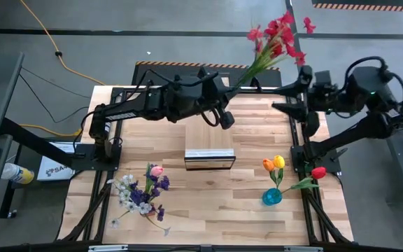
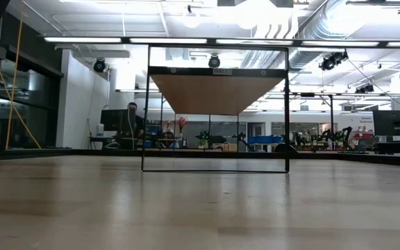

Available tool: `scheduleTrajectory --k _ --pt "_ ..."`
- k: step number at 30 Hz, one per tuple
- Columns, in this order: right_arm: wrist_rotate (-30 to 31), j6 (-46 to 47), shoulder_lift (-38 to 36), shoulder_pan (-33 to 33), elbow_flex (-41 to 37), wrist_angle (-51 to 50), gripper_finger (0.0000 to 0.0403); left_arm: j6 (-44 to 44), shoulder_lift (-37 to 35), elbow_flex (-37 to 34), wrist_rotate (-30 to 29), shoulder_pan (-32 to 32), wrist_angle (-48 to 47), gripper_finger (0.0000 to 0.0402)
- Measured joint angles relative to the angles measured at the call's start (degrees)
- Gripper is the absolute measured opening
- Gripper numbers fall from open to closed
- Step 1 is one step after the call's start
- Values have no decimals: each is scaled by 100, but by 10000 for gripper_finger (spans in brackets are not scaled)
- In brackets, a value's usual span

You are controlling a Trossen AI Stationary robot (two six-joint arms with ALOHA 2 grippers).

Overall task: Pick and place flowers into a vace then onto a shelf
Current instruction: Put the red flowers into the blue vase

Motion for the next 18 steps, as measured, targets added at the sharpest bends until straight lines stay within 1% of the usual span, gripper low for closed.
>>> scheduleTrajectory --k 3,8,12,18 --pt "-206 -7 164 -2 -2 206 204 29 0 0 15 -76 -1 26" --pt "-260 -11 403 -70 -2 493 204 87 0 0 11 -238 1 26" --pt "-680 -6 549 -312 -4 771 204 93 0 0 11 -371 30 26" --pt "-1079 1 679 -642 -4 1082 204 243 0 -2 -33 -577 242 26"
